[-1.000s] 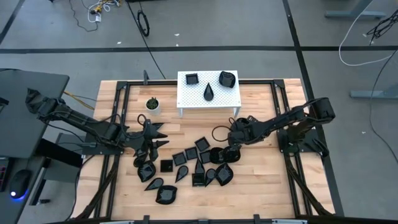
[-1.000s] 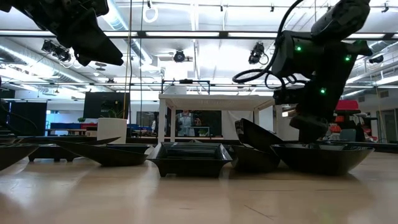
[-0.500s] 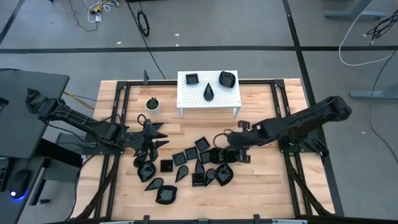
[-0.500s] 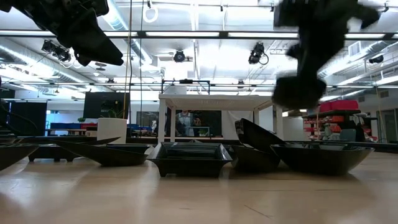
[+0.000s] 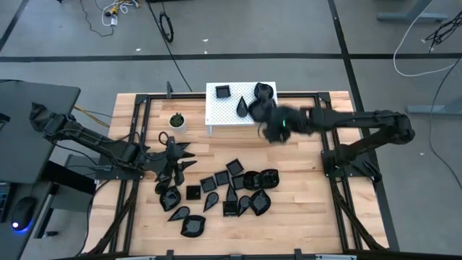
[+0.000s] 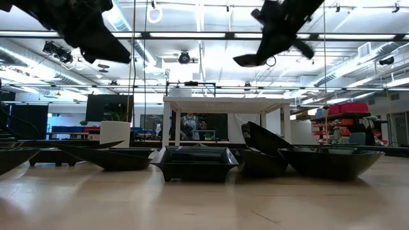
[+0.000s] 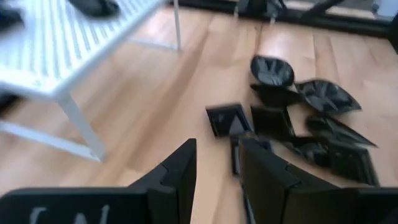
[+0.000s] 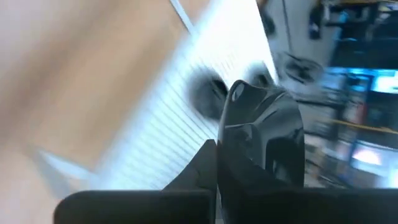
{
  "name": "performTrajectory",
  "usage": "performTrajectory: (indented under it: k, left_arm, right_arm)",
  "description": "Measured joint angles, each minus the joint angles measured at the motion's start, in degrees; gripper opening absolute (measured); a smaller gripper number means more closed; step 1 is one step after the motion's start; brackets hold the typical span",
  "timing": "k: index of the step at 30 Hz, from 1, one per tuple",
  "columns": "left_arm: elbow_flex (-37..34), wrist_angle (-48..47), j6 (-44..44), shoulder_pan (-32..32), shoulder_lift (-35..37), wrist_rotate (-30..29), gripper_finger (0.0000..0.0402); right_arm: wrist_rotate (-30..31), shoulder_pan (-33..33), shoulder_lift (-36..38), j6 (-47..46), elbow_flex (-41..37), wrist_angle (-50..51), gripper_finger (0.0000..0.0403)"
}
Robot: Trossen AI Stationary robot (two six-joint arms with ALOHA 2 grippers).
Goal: Pick & Place Mini shaped plates
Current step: Stack the black plate on top of the black plate on the shelf
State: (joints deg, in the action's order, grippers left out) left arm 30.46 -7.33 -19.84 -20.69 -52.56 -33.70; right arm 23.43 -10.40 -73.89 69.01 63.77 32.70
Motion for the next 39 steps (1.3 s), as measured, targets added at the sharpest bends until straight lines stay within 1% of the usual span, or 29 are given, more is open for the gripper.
performTrajectory:
  k: [2, 5, 9, 12, 16, 20, 23, 26, 33, 36, 39]
  left_arm:
    - [0.0, 2.94, 4.44, 0.0, 0.0, -1.12, 0.0124]
    - [0.0, 7.32, 10.86, 0.0, 0.0, -2.68, 0.0124]
    - [0.0, 12.35, 16.1, 0.0, 0.0, -5.03, 0.0124]
    - [0.0, 13.74, 16.41, 0.0, 0.02, -5.72, 0.0124]
    - [0.0, 13.44, 15.42, 0.0, 0.02, -5.69, 0.0124]
    - [0.0, 13.38, 12.54, 0.0, 0.02, -5.7, 0.0124]
    - [0.0, 13.31, 11.52, 0.0, 0.02, -5.69, 0.0124]
    - [0.0, 13.31, 11.56, 0.0, 0.0, -5.72, 0.0124]
    - [0.0, 13.29, 11.63, 0.0, 0.0, -5.72, 0.0124]
    - [0.0, 13.21, 11.63, 0.0, 0.02, -5.72, 0.0124]
    - [0.0, 12.76, 11.52, 0.0, 0.0, -5.7, 0.0124]
  right_arm:
    - [-1.55, -5.32, 0.03, 6.34, 0.02, -3.54, 0.0005]
    - [-3.01, -11.2, 0.01, 12.42, 0.0, -3.71, 0.0007]
    - [-4.24, -15.45, -1.32, 20.54, 0.0, -3.61, 0.0016]
    - [-4.42, -17.54, -2.75, 24.48, 0.0, -3.49, 0.0022]
    - [-4.43, -18.18, -4.44, 24.97, -0.02, -0.94, 0.0025]
    - [-5.42, -18.17, -6.53, 25.24, -0.02, 1.03, 0.0025]
    - [-2.99, -18.2, -8.25, 28.27, -0.02, 2.44, 0.0025]
    - [-1.49, -18.18, -9.07, 29.79, -0.04, 1.58, 0.0026]
    - [-1.36, -18.22, -9.11, 29.8, -0.04, -4.6, 0.0027]
    - [-0.19, -18.22, -9.11, 29.11, -0.04, -6.87, 0.004]
    - [0.54, -18.22, -8.95, 27.06, -0.04, -7.19, 0.0072]
